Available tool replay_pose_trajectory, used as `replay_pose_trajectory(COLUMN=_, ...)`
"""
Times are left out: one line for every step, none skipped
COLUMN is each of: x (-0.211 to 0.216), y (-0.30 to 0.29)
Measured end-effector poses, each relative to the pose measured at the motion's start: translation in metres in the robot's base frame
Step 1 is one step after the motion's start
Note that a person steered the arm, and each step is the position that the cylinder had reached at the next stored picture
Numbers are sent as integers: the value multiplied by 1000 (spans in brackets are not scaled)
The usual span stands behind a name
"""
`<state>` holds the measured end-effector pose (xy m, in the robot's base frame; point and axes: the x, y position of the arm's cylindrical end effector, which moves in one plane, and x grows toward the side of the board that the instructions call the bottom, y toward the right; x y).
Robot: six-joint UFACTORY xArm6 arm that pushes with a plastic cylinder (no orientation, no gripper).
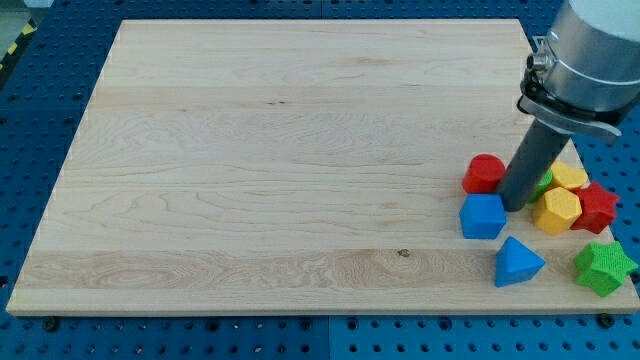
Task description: Move the arm to the right center of the board
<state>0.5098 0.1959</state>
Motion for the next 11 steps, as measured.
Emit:
replay_pose_trajectory(x=-2, y=-11)
replay_pose_trajectory(x=-29, y=-46)
replay_pose_trajectory(x=-35, y=-79)
replay_pose_trajectory(x=-30, y=-129)
replay_pose_trajectory(x=-17, y=-168)
replay_pose_trajectory(x=-60, y=-161)
replay_pose_trajectory(x=-125, y=-132)
replay_pose_trajectory(x=-167, y=-94)
replay_pose_trajectory(x=-155, y=-48)
replay_pose_trajectory(x=-117, y=-25)
replay_pose_trajectory(x=-110, y=11)
